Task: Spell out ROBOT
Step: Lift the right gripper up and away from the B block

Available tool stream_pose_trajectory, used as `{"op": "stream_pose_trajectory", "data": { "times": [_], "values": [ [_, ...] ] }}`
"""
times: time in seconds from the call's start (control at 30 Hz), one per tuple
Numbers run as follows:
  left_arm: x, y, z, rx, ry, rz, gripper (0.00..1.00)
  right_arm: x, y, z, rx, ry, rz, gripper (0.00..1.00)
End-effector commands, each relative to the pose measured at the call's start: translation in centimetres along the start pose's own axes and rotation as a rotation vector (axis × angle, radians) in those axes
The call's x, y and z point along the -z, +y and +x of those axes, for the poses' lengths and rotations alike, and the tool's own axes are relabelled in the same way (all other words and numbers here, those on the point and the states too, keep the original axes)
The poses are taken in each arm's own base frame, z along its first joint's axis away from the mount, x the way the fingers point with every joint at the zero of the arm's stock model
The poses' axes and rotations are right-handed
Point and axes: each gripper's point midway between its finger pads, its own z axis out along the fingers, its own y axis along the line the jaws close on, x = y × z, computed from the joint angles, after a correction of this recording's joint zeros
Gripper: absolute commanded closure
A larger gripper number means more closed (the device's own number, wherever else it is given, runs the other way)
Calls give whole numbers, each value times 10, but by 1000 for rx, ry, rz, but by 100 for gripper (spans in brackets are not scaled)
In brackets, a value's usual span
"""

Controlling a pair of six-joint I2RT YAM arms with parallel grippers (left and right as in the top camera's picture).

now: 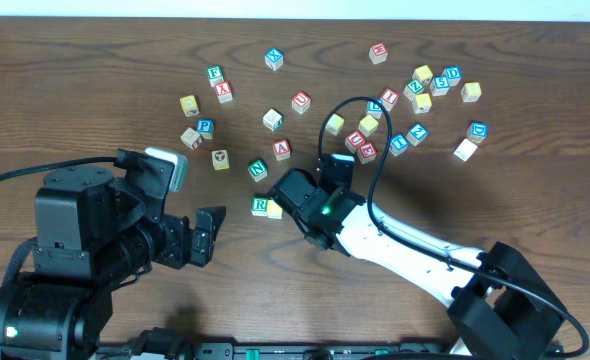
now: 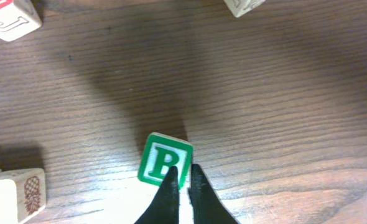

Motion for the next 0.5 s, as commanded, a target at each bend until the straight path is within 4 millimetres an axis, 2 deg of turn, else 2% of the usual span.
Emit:
{"op": "stream_pose_trajectory", "data": {
  "times": [0.0,0.2,0.37,0.47],
  "values": [
    [1,-1,0,-3,-4,8,2,2,-9,-10,-13,-41,31,99],
    [1,-1,0,-3,-4,8,2,1,-18,-11,-19,-41,64,99],
    [1,-1,0,-3,-4,8,2,-5,-41,-10,-79,-24,140,99],
    [1,-1,0,-3,-4,8,2,-9,-44,-7,-97,-11,143,99]
  ]
}}
